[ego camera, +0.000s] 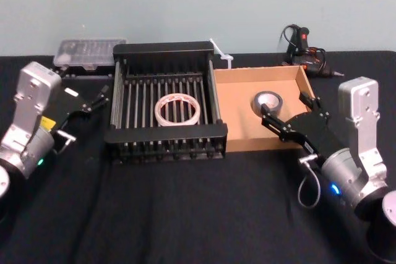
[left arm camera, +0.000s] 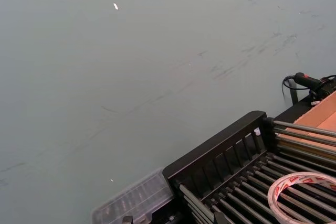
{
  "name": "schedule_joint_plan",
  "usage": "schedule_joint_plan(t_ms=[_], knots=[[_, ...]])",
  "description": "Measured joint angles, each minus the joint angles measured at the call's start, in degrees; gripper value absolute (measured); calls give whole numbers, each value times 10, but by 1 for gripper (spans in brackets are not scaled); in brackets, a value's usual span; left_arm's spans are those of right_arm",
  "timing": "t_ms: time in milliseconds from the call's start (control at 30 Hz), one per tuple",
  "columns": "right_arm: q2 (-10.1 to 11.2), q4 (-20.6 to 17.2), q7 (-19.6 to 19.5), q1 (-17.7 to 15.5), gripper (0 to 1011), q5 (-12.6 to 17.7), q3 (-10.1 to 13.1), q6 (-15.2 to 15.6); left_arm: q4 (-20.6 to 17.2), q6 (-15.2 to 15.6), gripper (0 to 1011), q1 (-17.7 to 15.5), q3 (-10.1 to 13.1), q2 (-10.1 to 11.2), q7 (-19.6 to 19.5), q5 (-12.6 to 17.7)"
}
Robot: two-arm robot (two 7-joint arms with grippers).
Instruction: Pick up the white tape and place it into the black box , Pick up the silver tape and place it into the brown box.
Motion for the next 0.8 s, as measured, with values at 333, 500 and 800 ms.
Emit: schedule_joint_plan(t_ms=[333, 500, 800], knots=[[-11, -6, -10, -29, 1002, -27, 9, -30, 0, 0, 1001, 0, 0, 0, 0, 0], [-16, -8, -13, -38, 1002, -37, 15, -38, 0, 0, 1001, 0, 0, 0, 0, 0], [-27, -6, -9, -52, 1003, -47, 26, -48, 0, 0, 1001, 0, 0, 0, 0, 0]])
